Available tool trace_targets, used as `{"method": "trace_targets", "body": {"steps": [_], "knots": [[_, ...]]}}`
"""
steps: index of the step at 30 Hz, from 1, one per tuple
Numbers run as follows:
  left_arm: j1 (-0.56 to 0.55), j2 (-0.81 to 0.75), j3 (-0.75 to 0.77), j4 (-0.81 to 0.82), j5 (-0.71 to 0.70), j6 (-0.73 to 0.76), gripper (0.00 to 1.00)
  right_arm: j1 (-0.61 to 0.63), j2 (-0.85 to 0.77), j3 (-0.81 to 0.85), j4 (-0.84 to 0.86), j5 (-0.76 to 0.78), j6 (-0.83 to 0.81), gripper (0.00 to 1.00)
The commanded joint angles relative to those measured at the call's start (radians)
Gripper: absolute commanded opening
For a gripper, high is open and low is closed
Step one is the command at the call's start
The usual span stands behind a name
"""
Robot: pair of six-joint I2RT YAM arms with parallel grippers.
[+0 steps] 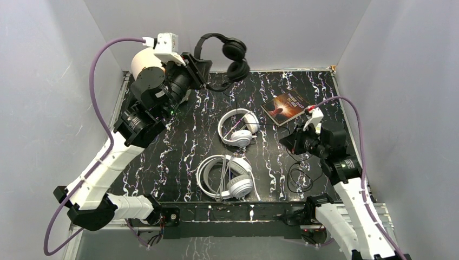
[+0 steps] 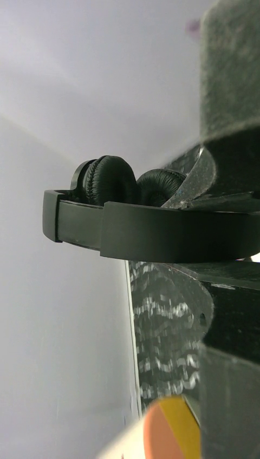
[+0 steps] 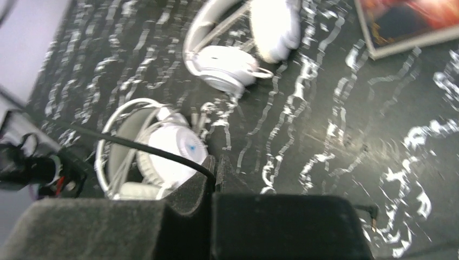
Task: Wrap the headphones
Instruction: Wrap the headphones cable around the headphones.
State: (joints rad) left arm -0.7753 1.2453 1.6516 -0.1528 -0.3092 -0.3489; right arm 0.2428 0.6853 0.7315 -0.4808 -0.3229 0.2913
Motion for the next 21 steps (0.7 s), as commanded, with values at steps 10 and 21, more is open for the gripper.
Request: {"method": "trace_targets", "body": {"steps": [10,21], "knots": [[0.002,-0.085,-0.057,-0.079,-0.313,0.265,0.00,0.000,-0.129,0.357,-0.128,0.114,-0.141,0.00],[0.002,-0.177,-0.226,-0.218,-0.245,0.216,0.00,0.000,-0.101,0.628,-0.099,0.383,-0.285,0.00]]}}
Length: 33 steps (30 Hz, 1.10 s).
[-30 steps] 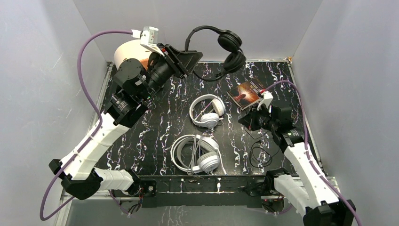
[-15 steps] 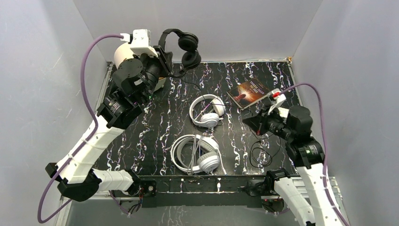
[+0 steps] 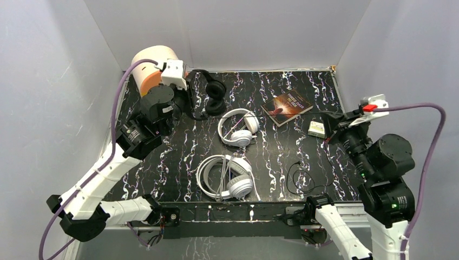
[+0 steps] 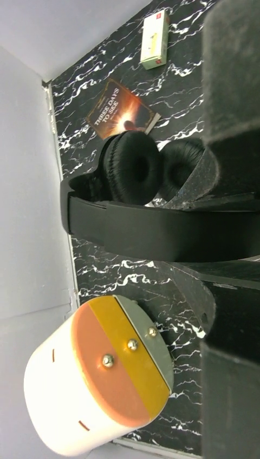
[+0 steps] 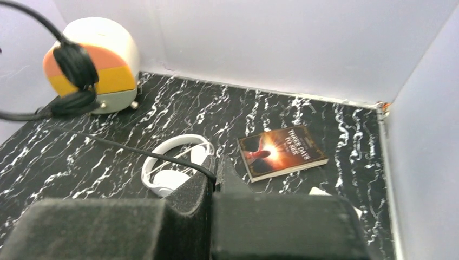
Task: Wrap the headphones
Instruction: Wrap the headphones cable around the headphones.
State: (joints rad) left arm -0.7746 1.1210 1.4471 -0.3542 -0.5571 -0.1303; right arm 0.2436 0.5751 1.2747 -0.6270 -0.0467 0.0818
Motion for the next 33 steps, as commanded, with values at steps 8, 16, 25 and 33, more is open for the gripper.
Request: {"method": "trace_targets", "body": {"steps": [8,16,25,33], "knots": [[0.001,-0.056,-0.082,-0.052,0.298,-0.010,0.00,0.000,0.116,0.201,0.094,0.058,-0.138,0.00],[0.001,-0.031,-0.101,-0.067,0.841,-0.003,0.00,-0.001,0.382,0.344,0.113,-0.044,-0.133,0.00],[0.001,-0.065,-0.156,0.069,1.164,-0.124,0.00,0.000,0.635,0.404,0.141,-0.150,-0.120,0.00],[0.001,-0.134,-0.167,0.283,1.048,-0.359,0.00,-0.002,0.619,0.125,0.273,-0.297,-0.092,0.00]]}}
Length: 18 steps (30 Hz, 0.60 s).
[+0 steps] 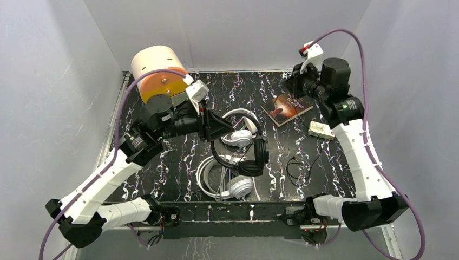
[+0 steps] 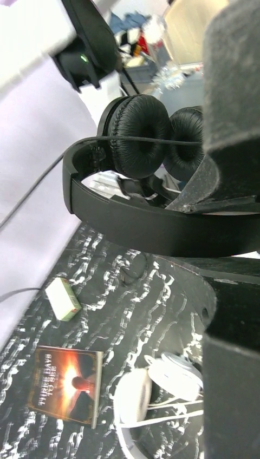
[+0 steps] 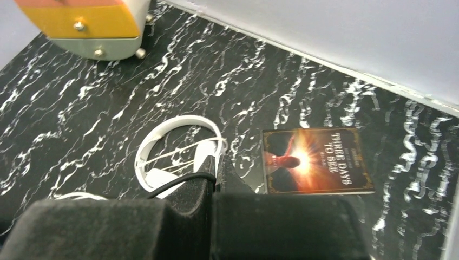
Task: Wrap the headphones
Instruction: Wrap the headphones cable around the headphones.
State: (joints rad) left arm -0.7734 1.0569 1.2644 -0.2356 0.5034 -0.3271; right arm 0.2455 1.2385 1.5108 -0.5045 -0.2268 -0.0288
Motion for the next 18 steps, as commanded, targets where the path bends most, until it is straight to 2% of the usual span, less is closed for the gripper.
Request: {"method": "trace_targets", "body": {"steps": [1,6,9,13,18], "knots": [[0.000,-0.067,0.022,0.182,-0.044,-0.199,0.00,-0.004,-0.052,-0.156,0.186,-0.174,0.021,0.00],[0.000,-0.057,-0.003,0.393,-0.138,-0.416,0.00,-0.003,-0.056,-0.364,0.408,-0.513,0.135,0.00],[0.000,-0.035,0.009,0.494,-0.190,-0.509,0.00,-0.001,-0.059,-0.463,0.584,-0.622,0.248,0.03],[0.000,0.008,0.031,0.600,-0.255,-0.580,0.00,0.039,-0.079,-0.598,0.861,-0.675,0.430,0.09],[-0.001,0.055,0.025,0.726,-0.309,-0.661,0.00,0.101,-0.095,-0.717,1.111,-0.625,0.556,0.21]]}}
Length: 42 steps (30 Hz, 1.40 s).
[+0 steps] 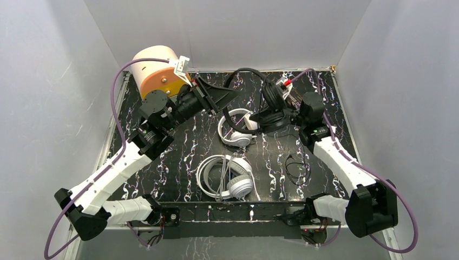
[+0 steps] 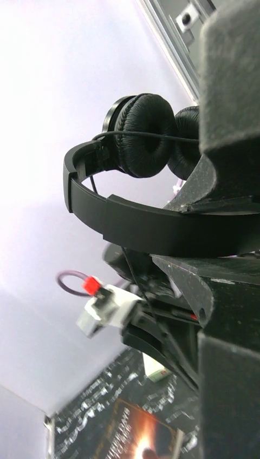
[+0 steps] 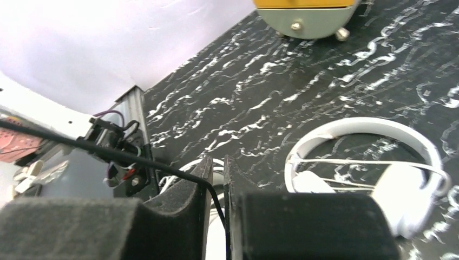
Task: Wrap the headphones
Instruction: Wrap the headphones cable around the headphones.
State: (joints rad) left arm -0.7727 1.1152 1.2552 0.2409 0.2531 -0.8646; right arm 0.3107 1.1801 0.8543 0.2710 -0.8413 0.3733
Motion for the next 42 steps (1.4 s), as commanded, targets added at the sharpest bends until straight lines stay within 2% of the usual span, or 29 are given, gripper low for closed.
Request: {"method": "trace_targets", "body": {"steps": [1,4,11,14,18,21,26,32,35,38,42], "knots": [[-0.002,0.007,0.037,0.258,-0.063,-0.134,0.00,0.044,-0.040,-0.081,0.374,0.004,0.169,0.24],[-0.001,0.029,0.049,0.270,-0.077,-0.152,0.00,0.062,-0.042,-0.135,0.454,0.027,0.179,0.31],[0.000,0.027,0.108,0.181,-0.196,-0.103,0.00,0.078,-0.044,-0.284,0.591,0.025,0.227,0.32],[0.000,0.024,0.131,0.149,-0.282,-0.073,0.00,0.097,-0.039,-0.358,0.676,-0.011,0.267,0.25],[0.001,0.039,0.172,0.084,-0.400,-0.019,0.00,0.140,-0.061,-0.439,0.689,-0.069,0.293,0.14],[0.005,0.048,0.184,0.062,-0.490,-0.006,0.00,0.177,-0.146,-0.498,0.617,-0.081,0.280,0.13],[0.008,0.067,0.178,0.084,-0.572,-0.030,0.00,0.201,-0.305,-0.541,0.412,-0.020,0.243,0.16],[0.015,0.090,0.152,0.120,-0.699,-0.018,0.00,0.229,-0.422,-0.540,0.365,-0.078,0.315,0.16],[0.016,0.117,0.180,0.102,-0.765,0.048,0.00,0.247,-0.501,-0.513,0.329,-0.114,0.369,0.16],[0.016,0.150,0.205,0.089,-0.849,0.174,0.00,0.256,-0.601,-0.451,0.182,-0.120,0.371,0.19],[0.023,0.212,0.209,0.049,-0.933,0.212,0.00,0.257,-0.663,-0.336,0.019,-0.130,0.352,0.18]]}}
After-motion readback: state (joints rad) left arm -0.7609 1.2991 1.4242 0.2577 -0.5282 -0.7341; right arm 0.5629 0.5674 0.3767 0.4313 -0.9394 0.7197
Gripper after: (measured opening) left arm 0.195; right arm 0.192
